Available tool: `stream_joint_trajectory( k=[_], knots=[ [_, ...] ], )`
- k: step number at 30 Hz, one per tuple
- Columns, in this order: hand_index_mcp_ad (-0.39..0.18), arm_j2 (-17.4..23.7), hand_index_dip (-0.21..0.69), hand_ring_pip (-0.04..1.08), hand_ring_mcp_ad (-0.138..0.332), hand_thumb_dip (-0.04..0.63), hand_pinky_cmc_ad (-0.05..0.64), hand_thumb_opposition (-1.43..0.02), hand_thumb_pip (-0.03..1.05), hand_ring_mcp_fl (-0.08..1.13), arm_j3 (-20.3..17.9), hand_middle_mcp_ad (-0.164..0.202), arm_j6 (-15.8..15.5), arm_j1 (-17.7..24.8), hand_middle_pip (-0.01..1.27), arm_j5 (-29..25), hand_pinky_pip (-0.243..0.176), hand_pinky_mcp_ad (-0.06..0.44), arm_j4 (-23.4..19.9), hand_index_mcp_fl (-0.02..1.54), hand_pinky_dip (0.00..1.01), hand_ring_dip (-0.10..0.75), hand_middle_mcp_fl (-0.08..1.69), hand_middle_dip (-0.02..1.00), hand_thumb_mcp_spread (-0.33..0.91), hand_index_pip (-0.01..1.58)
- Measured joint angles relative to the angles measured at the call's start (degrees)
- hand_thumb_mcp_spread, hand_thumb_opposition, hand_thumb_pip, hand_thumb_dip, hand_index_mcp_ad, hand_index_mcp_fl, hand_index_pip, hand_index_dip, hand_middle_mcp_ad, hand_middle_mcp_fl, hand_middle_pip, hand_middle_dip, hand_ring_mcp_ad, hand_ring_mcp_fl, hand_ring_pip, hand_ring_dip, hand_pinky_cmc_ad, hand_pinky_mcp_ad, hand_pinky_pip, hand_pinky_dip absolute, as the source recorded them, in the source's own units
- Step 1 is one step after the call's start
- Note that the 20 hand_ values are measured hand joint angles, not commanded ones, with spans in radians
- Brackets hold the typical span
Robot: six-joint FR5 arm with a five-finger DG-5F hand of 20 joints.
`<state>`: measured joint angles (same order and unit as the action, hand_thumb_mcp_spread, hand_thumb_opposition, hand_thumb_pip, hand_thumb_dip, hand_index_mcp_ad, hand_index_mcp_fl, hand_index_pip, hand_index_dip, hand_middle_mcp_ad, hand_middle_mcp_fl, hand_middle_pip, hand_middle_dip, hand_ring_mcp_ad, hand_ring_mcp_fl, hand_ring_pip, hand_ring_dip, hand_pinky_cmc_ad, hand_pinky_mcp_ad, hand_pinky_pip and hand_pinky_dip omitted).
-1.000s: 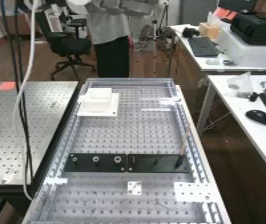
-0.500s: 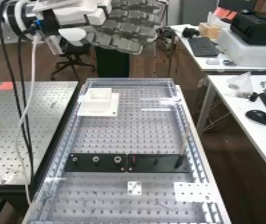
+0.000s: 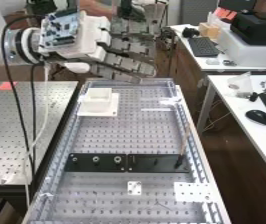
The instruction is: Grab the chopstick and place it in the clear container
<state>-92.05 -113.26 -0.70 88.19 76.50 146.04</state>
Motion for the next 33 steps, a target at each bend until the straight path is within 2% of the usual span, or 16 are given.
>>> stream_joint_trajectory(
  k=[2,3,7,10,14,18,23,25,33],
  knots=[
    [-0.030,-1.04,0.443,0.09,0.278,0.239,0.412,-0.76,0.74,0.02,-0.18,0.126,3.55,-0.20,0.14,-1.17,-0.126,0.279,-0.43,0.19,0.13,0.051,0.30,0.57,0.27,0.16],
    [-0.038,-1.28,0.443,0.09,0.278,0.258,0.412,-0.77,0.75,0.02,-0.21,0.126,4.27,-0.25,0.14,-1.44,-0.126,0.283,-0.52,0.21,0.13,0.059,0.30,0.59,0.27,0.19],
    [-0.042,-3.32,0.367,0.09,0.274,0.344,0.412,-0.79,0.80,0.03,-0.48,0.124,9.93,-0.65,0.14,-4.07,-0.126,0.279,-1.55,0.32,0.13,0.113,0.38,0.63,0.28,0.38],
    [-0.072,-4.91,0.330,0.09,0.258,0.365,0.412,-0.80,0.80,0.07,-0.65,0.126,13.50,-0.96,0.14,-5.87,-0.126,0.279,-2.50,0.43,0.13,0.131,0.41,0.63,0.30,0.50],
    [-0.070,-7.35,0.250,0.09,0.264,0.380,0.412,-0.82,0.81,0.08,-0.56,0.126,17.15,-1.62,0.14,-6.97,-0.126,0.281,-3.32,0.46,0.13,0.168,0.47,0.63,0.30,0.51],
    [-0.073,-9.43,0.243,0.09,0.251,0.380,0.415,-0.82,0.81,0.10,-0.07,0.124,19.43,-2.31,0.14,-6.92,-0.126,0.279,-3.63,0.48,0.13,0.169,0.49,0.63,0.30,0.53],
    [-0.073,-12.58,0.216,0.09,0.244,0.380,0.417,-0.82,0.81,0.12,1.26,0.124,23.19,-3.42,0.14,-6.06,-0.126,0.283,-3.66,0.40,0.13,0.192,0.51,0.63,0.30,0.51],
    [-0.073,-13.65,0.216,0.09,0.248,0.382,0.394,-0.82,0.80,0.13,1.80,0.124,24.29,-3.82,0.14,-5.69,-0.126,0.283,-3.67,0.36,0.13,0.190,0.51,0.63,0.32,0.50],
    [-0.073,-17.99,0.216,0.09,0.243,0.386,0.394,-0.82,0.78,0.16,4.16,0.126,26.77,-5.63,0.14,-3.63,-0.126,0.283,-4.55,0.29,0.13,0.197,0.57,0.63,0.33,0.44]
  ],
)
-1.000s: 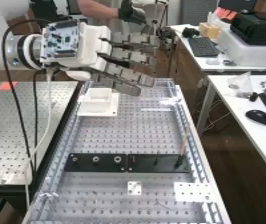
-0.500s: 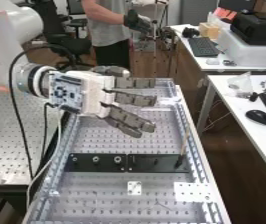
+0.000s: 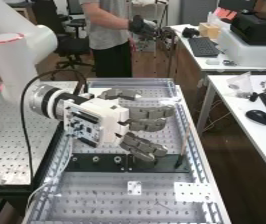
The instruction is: Grab the chopstick and place it in the clear container
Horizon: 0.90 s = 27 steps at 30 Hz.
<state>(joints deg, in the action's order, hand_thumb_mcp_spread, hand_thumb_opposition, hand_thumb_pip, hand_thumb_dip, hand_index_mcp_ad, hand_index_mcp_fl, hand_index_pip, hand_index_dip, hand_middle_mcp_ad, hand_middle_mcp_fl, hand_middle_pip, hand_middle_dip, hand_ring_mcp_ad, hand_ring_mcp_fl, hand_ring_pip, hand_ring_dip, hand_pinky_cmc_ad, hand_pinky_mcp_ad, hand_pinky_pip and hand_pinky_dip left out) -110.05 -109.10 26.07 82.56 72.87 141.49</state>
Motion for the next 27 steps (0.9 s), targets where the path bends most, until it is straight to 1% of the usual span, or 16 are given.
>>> stream_joint_trajectory(
  k=[1,4,5,7,11,12,15,16,21,24,27],
  knots=[
    [-0.073,-0.77,0.216,0.09,0.243,0.386,0.375,-0.82,0.78,0.17,0.48,0.126,0.15,-0.37,0.14,0.40,-0.124,0.283,-0.31,0.29,0.13,0.197,0.56,0.63,0.33,0.43],
    [-0.073,-2.28,0.216,0.09,0.241,0.386,0.372,-0.82,0.78,0.17,1.42,0.124,0.27,-1.16,0.14,1.29,-0.124,0.278,-1.06,0.29,0.13,0.199,0.58,0.63,0.33,0.43],
    [-0.073,-2.95,0.216,0.09,0.246,0.386,0.379,-0.82,0.78,0.17,1.88,0.126,0.29,-1.55,0.14,1.74,-0.126,0.278,-1.46,0.29,0.13,0.201,0.58,0.63,0.35,0.43],
    [-0.082,-3.92,0.216,0.09,0.229,0.386,0.379,-0.82,0.78,0.17,2.57,0.124,0.32,-2.13,0.14,2.42,-0.126,0.279,-2.05,0.30,0.13,0.201,0.58,0.63,0.34,0.44],
    [-0.091,-6.02,0.216,0.08,0.229,0.386,0.375,-0.82,0.77,0.17,4.44,0.124,0.22,-3.43,0.14,4.10,-0.124,0.281,-2.77,0.33,0.13,0.199,0.58,0.64,0.35,0.48],
    [-0.091,-6.29,0.220,0.08,0.227,0.386,0.375,-0.82,0.77,0.17,4.71,0.124,0.14,-3.59,0.14,4.36,-0.124,0.278,-2.82,0.32,0.13,0.199,0.58,0.64,0.35,0.49],
    [-0.093,-7.92,0.213,0.08,0.229,0.386,0.379,-0.82,0.75,0.17,6.36,0.122,-0.43,-4.39,0.14,5.77,-0.124,0.281,-2.98,0.37,0.13,0.199,0.57,0.64,0.35,0.50],
    [-0.094,-8.64,0.213,0.08,0.229,0.386,0.379,-0.82,0.74,0.17,7.09,0.122,-0.69,-4.65,0.14,6.27,-0.124,0.281,-2.98,0.38,0.13,0.199,0.57,0.64,0.36,0.50],
    [-0.094,-11.40,0.202,0.08,0.230,0.386,0.365,-0.82,0.74,0.17,9.82,0.126,-1.12,-5.31,0.13,7.64,-0.122,0.278,-2.84,0.38,0.13,0.199,0.59,0.64,0.36,0.50],
    [-0.096,-13.09,0.202,0.08,0.229,0.386,0.363,-0.82,0.70,0.16,11.32,0.122,-0.98,-5.56,0.13,8.18,-0.126,0.278,-2.80,0.38,0.13,0.199,0.59,0.64,0.38,0.50],
    [-0.099,-14.75,0.204,0.08,0.211,0.386,0.363,-0.82,0.70,0.18,12.72,0.122,-0.85,-5.69,0.13,8.53,-0.122,0.281,-2.91,0.39,0.13,0.202,0.59,0.64,0.38,0.50]
  ],
)
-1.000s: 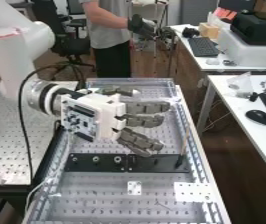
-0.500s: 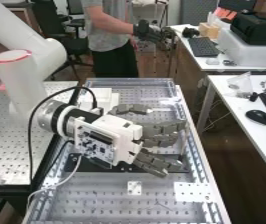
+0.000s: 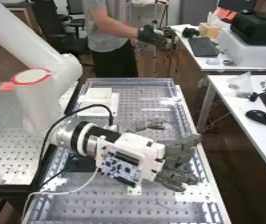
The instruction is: Grab the chopstick and place it in the clear container
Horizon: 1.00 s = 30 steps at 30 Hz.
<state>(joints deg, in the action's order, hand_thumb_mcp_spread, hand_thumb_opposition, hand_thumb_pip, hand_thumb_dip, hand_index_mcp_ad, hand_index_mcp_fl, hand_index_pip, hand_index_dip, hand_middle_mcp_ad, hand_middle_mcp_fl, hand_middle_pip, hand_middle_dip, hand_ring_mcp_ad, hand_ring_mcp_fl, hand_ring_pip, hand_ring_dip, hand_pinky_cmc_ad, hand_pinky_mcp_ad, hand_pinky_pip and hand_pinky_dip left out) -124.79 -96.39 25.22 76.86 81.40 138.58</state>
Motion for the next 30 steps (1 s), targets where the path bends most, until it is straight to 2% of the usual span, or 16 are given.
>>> stream_joint_trajectory(
  k=[5,7,10,11,16,24,30],
  knots=[
    [-0.120,-2.91,0.194,0.09,0.213,0.386,0.360,-0.82,0.70,0.18,2.52,0.113,0.30,0.03,0.14,0.35,-0.126,0.278,-0.25,0.43,0.12,0.202,0.59,0.64,0.39,0.56],
    [-0.120,-3.85,0.187,0.09,0.213,0.386,0.363,-0.82,0.70,0.18,3.37,0.113,0.36,0.13,0.13,0.51,-0.110,0.278,-0.23,0.46,0.12,0.208,0.59,0.65,0.39,0.58],
    [-0.120,-5.27,0.187,0.09,0.208,0.386,0.367,-0.82,0.71,0.18,4.68,0.113,0.37,0.38,0.13,0.89,-0.112,0.279,0.03,0.49,0.12,0.208,0.59,0.65,0.39,0.61],
    [-0.122,-5.67,0.187,0.09,0.208,0.386,0.351,-0.82,0.71,0.18,5.05,0.113,0.30,0.49,0.13,1.11,-0.112,0.278,0.28,0.49,0.12,0.208,0.59,0.65,0.39,0.61],
    [-0.122,-6.15,0.176,0.09,0.211,0.384,0.347,-0.82,0.70,0.20,5.66,0.113,-0.44,0.66,0.14,2.28,-0.094,0.281,1.49,0.49,0.13,0.208,0.62,0.66,0.40,0.61],
    [-0.122,-6.06,0.176,0.09,0.195,0.387,0.347,-0.82,0.68,0.21,5.76,0.113,-2.13,0.95,0.14,3.31,-0.096,0.281,2.05,0.47,0.13,0.208,0.64,0.65,0.42,0.58],
    [-0.133,-5.93,0.176,0.09,0.195,0.384,0.330,-0.82,0.66,0.21,5.75,0.098,-2.96,1.39,0.14,3.68,-0.082,0.279,2.24,0.53,0.13,0.213,0.66,0.67,0.44,0.56]
  ],
)
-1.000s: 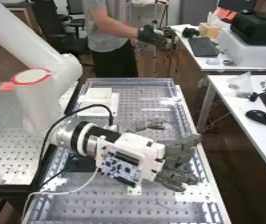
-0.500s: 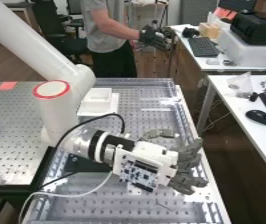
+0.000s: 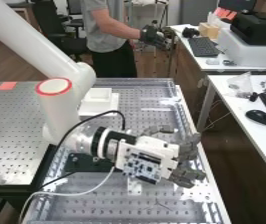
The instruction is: Grab the chopstick and place it in the clear container
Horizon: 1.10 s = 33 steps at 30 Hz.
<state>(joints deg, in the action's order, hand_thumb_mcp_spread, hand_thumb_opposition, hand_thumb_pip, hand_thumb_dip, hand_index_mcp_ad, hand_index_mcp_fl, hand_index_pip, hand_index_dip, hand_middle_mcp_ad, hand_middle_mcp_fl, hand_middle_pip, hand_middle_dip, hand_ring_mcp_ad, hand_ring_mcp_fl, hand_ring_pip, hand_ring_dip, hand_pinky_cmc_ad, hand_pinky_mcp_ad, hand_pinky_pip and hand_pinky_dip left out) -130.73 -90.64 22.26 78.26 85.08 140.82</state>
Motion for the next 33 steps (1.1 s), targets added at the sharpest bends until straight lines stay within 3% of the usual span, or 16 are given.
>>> stream_joint_trajectory(
  k=[9,21,29,33],
  knots=[
    [-0.155,0.07,0.176,0.09,0.164,0.368,0.330,-0.82,0.61,0.27,-0.08,0.096,-0.53,0.96,0.14,-0.92,-0.080,0.281,-0.26,0.63,0.13,0.250,0.69,0.67,0.47,0.60],
    [-0.171,-0.70,0.176,0.10,0.164,0.356,0.330,-0.82,0.59,0.29,1.34,0.098,0.25,1.12,0.14,-3.63,-0.065,0.281,0.70,0.57,0.13,0.262,0.71,0.69,0.48,0.58],
    [-0.173,-0.74,0.176,0.10,0.166,0.353,0.330,-0.82,0.58,0.34,1.41,0.094,0.51,1.34,0.24,-5.45,-0.065,0.278,0.85,0.57,0.14,0.302,0.70,0.69,0.50,0.83],
    [-0.175,-0.76,0.176,0.10,0.129,0.347,0.330,-0.82,0.54,0.38,1.49,0.091,0.52,1.37,0.28,-5.73,-0.065,0.279,1.03,0.57,0.14,0.311,0.71,0.70,0.52,0.89]
  ],
)
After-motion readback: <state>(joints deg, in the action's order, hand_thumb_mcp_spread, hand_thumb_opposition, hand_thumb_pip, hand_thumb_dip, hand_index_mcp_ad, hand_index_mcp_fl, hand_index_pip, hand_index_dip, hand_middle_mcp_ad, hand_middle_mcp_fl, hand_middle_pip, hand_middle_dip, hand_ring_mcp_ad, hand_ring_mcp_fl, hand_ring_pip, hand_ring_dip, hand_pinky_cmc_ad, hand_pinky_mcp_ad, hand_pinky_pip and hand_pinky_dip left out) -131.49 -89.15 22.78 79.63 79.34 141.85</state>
